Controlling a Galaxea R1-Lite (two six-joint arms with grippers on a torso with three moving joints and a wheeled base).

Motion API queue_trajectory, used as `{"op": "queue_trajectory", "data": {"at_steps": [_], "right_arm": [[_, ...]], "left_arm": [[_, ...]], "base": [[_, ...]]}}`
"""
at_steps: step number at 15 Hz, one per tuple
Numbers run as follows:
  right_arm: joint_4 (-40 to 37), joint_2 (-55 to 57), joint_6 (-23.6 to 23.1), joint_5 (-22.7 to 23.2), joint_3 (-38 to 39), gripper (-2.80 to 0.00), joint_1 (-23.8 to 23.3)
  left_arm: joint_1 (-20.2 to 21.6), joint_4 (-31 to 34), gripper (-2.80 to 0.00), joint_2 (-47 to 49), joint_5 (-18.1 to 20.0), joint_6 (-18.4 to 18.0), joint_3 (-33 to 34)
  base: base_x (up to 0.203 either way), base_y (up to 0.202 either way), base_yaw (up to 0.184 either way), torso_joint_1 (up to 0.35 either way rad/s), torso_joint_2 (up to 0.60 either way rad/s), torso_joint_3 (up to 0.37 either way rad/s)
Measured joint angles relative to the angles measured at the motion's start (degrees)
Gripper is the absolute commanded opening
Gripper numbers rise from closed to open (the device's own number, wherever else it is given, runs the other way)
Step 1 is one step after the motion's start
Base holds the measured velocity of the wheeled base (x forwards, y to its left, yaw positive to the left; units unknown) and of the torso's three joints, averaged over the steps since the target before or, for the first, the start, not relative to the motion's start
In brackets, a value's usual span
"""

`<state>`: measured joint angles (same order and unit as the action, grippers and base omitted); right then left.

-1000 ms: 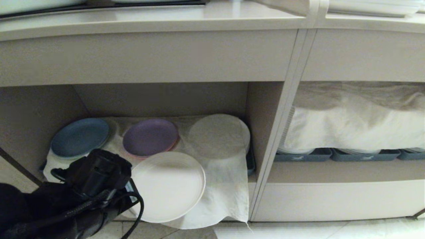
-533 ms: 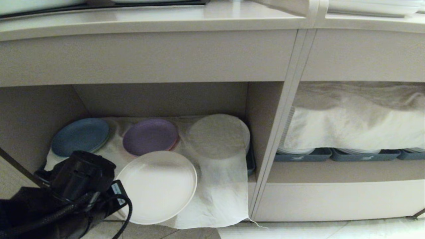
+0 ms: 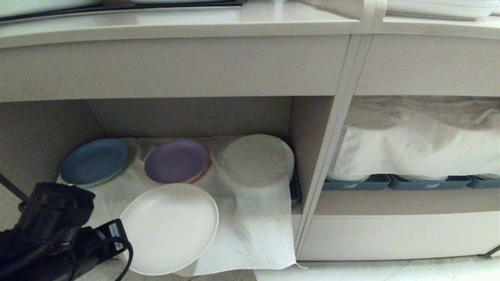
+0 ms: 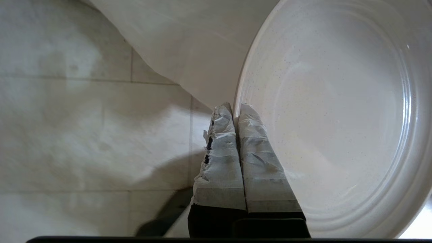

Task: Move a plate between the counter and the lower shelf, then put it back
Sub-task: Put the plate

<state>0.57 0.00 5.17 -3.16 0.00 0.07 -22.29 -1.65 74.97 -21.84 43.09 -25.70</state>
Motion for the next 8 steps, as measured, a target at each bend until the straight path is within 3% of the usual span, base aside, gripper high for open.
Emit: {"op": "queue_trajectory", "data": {"at_steps": [2,6,8], "right_arm": [[0.0,0.0,0.0,0.0,0.0,-2.8,0.0],[0.0,0.0,0.0,0.0,0.0,-2.8,0.0],[0.0,0.0,0.0,0.0,0.0,-2.8,0.0]], "left_arm": [[1.6,-2.9,-2.8,-1.4,2.0,-4.1,2.5],[2.2,-4.1,-2.8,-3.0,4.2,-5.8,4.3],[2.6,-4.1,-2.8,-4.0,6.1,-9.1,4.4]], "base": [[0.0,0.0,0.0,0.0,0.0,0.0],[0.0,0.0,0.0,0.0,0.0,0.0],[0.0,0.0,0.0,0.0,0.0,0.0]]}}
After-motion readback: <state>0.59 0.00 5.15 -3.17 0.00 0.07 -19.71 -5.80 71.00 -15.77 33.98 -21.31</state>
